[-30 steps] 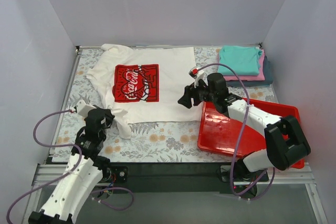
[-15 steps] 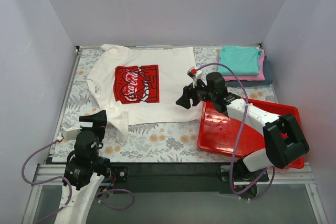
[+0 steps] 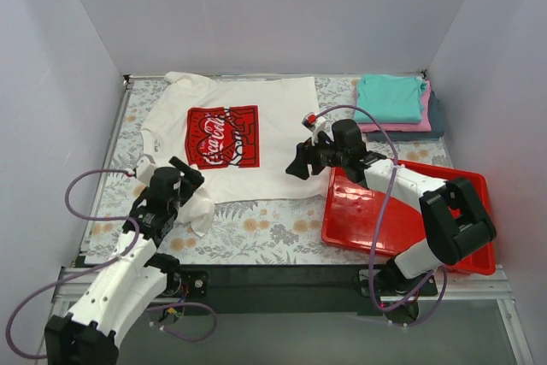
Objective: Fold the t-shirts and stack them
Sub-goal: Flatten the tshirt out
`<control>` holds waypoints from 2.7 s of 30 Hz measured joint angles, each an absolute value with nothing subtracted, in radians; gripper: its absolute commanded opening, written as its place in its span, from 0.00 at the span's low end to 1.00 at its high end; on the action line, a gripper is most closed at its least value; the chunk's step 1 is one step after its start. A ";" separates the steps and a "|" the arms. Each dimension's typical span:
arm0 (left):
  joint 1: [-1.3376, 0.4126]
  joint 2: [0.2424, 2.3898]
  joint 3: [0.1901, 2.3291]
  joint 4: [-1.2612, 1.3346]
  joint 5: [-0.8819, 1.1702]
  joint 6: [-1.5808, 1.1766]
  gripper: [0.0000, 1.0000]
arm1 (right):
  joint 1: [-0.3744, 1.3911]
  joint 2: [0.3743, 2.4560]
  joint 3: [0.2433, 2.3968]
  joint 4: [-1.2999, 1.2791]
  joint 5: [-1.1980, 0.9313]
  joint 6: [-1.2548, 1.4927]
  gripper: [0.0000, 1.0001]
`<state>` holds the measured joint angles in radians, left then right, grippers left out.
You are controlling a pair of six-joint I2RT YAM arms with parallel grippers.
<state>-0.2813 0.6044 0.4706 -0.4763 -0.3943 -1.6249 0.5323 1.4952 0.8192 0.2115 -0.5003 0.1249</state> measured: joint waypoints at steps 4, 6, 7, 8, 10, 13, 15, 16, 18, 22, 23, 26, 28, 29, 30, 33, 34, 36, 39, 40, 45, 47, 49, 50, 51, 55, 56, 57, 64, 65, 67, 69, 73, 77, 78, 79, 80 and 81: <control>-0.330 0.767 0.465 -0.430 -0.366 -1.566 0.80 | 0.532 1.502 0.819 0.213 -0.500 0.125 0.57; -0.370 0.797 0.465 -0.421 -0.370 -1.549 0.77 | 0.532 1.514 0.819 0.214 -0.500 0.125 0.57; -0.394 0.809 0.465 -0.412 -0.371 -1.537 0.73 | 0.533 1.530 0.819 0.214 -0.498 0.125 0.57; -0.396 0.817 0.465 -0.407 -0.371 -1.532 0.72 | 0.532 1.539 0.819 0.214 -0.499 0.125 0.57; -0.396 0.844 0.466 -0.380 -0.367 -1.517 0.72 | 0.532 1.556 0.820 0.217 -0.499 0.125 0.57; -0.396 0.910 0.468 -0.350 -0.352 -1.504 0.72 | 0.532 1.582 0.821 0.218 -0.500 0.125 0.56; -0.396 0.960 0.473 -0.342 -0.345 -1.495 0.72 | 0.532 1.591 0.821 0.218 -0.500 0.125 0.57; -0.396 0.976 0.475 -0.339 -0.344 -1.492 0.71 | 0.532 1.592 0.821 0.218 -0.500 0.125 0.57; -0.396 1.008 0.480 -0.338 -0.345 -1.486 0.66 | 0.532 1.592 0.821 0.219 -0.500 0.125 0.57; -0.397 1.029 0.485 -0.339 -0.360 -1.474 0.56 | 0.532 1.592 0.821 0.226 -0.501 0.124 0.57; -0.397 1.029 0.486 -0.339 -0.364 -1.472 0.55 | 0.532 1.592 0.821 0.229 -0.501 0.123 0.57; -0.397 1.038 0.488 -0.340 -0.377 -1.465 0.53 | 0.532 1.598 0.821 0.239 -0.501 0.120 0.57; -0.397 1.052 0.490 -0.339 -0.382 -1.460 0.53 | 0.532 1.610 0.821 0.242 -0.504 0.120 0.57; -0.397 1.063 0.491 -0.340 -0.385 -1.457 0.53 | 0.532 1.615 0.821 0.242 -0.505 0.120 0.57; -0.397 1.076 0.493 -0.341 -0.386 -1.454 0.53 | 0.532 1.622 0.821 0.242 -0.505 0.119 0.57; -0.397 1.119 0.508 -0.349 -0.392 -1.450 0.48 | 0.532 1.630 0.821 0.242 -0.506 0.118 0.57; -0.397 1.135 0.514 -0.351 -0.396 -1.448 0.40 | 0.532 1.630 0.821 0.242 -0.507 0.118 0.57; -0.397 1.148 0.520 -0.355 -0.407 -1.441 0.29 | 0.532 1.630 0.821 0.244 -0.508 0.116 0.57; -0.397 1.143 0.523 -0.365 -0.416 -1.436 0.15 | 0.532 1.630 0.821 0.244 -0.508 0.115 0.57; -0.397 1.139 0.524 -0.368 -0.417 -1.433 0.12 | 0.532 1.630 0.821 0.244 -0.508 0.115 0.57; -0.397 1.104 0.536 -0.397 -0.430 -1.430 0.00 | 0.532 1.630 0.821 0.244 -0.508 0.112 0.57; -0.397 1.088 0.544 -0.406 -0.434 -1.429 0.00 | 0.532 1.630 0.821 0.244 -0.508 0.109 0.56; -0.397 1.062 0.556 -0.424 -0.452 -1.429 0.00 | 0.532 1.630 0.821 0.244 -0.508 0.109 0.57; -0.397 1.045 0.560 -0.430 -0.464 -1.429 0.00 | 0.532 1.630 0.821 0.244 -0.506 0.109 0.57; -0.397 1.030 0.566 -0.438 -0.476 -1.429 0.00 | 0.532 1.630 0.821 0.244 -0.503 0.109 0.56; -0.395 0.964 0.607 -0.452 -0.567 -1.424 0.00 | 0.532 1.623 0.819 0.243 -0.483 0.109 0.57; -0.392 0.957 0.619 -0.449 -0.588 -1.420 0.00 | 0.533 1.616 0.817 0.243 -0.475 0.109 0.56; -0.386 0.951 0.631 -0.445 -0.612 -1.415 0.00 | 0.532 1.608 0.813 0.242 -0.469 0.110 0.56; -0.281 0.960 0.645 -0.384 -0.701 -1.358 0.00 | 0.533 1.589 0.807 0.233 -0.405 0.119 0.56; -0.258 0.964 0.642 -0.364 -0.699 -1.347 0.00 | 0.533 1.593 0.808 0.231 -0.391 0.120 0.56; -0.223 0.969 0.633 -0.326 -0.696 -1.322 0.00 | 0.535 1.615 0.814 0.226 -0.364 0.121 0.56; -0.184 0.979 0.622 -0.283 -0.688 -1.296 0.00 | 0.537 1.649 0.829 0.216 -0.344 0.123 0.56; -0.128 1.015 0.615 -0.204 -0.660 -1.248 0.00 | 0.540 1.733 0.873 0.197 -0.305 0.129 0.56; -0.099 1.060 0.615 -0.138 -0.640 -1.211 0.00 | 0.549 1.797 0.938 0.182 -0.280 0.132 0.55; -0.094 1.068 0.615 -0.126 -0.635 -1.204 0.00 | 0.554 1.817 0.961 0.179 -0.272 0.132 0.55; -0.087 1.074 0.615 -0.115 -0.628 -1.196 0.00 | 0.559 1.838 0.989 0.175 -0.265 0.133 0.55; -0.080 1.077 0.615 -0.106 -0.622 -1.192 0.00 | 0.565 1.855 1.010 0.174 -0.259 0.132 0.55; -0.070 1.078 0.615 -0.095 -0.614 -1.186 0.00 | 0.573 1.875 1.038 0.167 -0.252 0.132 0.55</control>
<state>-0.0700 1.0782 0.6147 -0.0948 -0.6140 -1.1862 0.5728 1.8751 1.0382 0.1669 -0.2523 0.1318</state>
